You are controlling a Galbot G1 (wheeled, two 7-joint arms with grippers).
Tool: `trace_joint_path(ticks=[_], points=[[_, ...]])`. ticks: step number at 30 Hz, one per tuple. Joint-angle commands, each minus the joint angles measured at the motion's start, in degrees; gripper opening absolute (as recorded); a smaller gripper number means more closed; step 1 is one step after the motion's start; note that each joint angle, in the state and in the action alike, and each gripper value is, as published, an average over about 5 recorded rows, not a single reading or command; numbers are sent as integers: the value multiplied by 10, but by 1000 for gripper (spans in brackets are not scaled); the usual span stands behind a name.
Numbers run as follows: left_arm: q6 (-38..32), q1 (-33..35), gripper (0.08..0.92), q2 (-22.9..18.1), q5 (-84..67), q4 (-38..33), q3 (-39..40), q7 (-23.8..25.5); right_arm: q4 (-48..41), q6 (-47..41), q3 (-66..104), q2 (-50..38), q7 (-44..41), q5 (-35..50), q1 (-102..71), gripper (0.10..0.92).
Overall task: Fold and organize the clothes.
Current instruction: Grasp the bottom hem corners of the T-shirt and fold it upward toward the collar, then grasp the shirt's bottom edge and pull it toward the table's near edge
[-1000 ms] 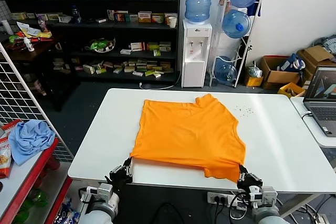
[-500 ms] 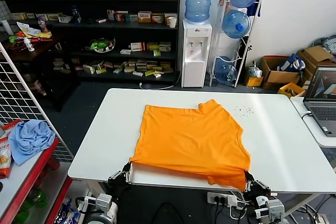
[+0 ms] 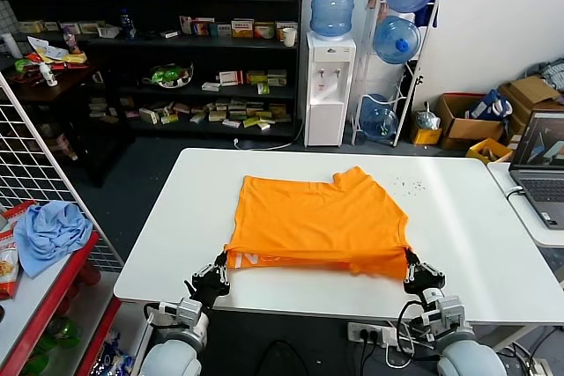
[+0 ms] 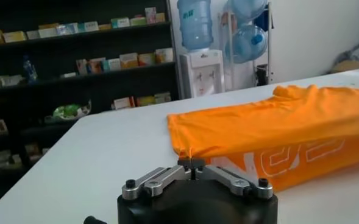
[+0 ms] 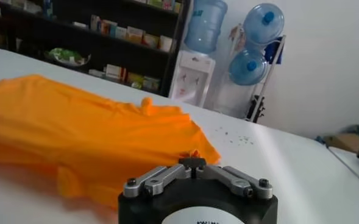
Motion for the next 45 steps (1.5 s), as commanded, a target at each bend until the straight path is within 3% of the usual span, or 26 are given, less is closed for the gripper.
trace_joint_path(ticks=[1, 7, 11, 20, 32, 37, 45], points=[[2, -89, 90, -4, -2, 95, 44, -1, -106, 14, -39, -1, -12, 13, 95, 124], [-8, -94, 91, -7, -2, 97, 47, 4, -85, -17, -42, 0, -12, 37, 91, 140], [-22, -81, 131, -4, -6, 79, 47, 3, -42, -56, -41, -7, -5, 75, 76, 235], [1, -38, 371, 30, -64, 3, 40, -8, 55, -150, -3, -40, 20, 167, 17, 495], [31, -29, 718, 27, -114, 14, 38, -19, 49, -157, 23, -45, 13, 142, -31, 807], [33, -41, 814, 20, -118, 46, 39, -19, 25, -150, 20, -39, 9, 131, -28, 822], [33, -48, 823, 16, -120, 69, 39, -15, 6, -145, 16, -36, 9, 120, -25, 799]])
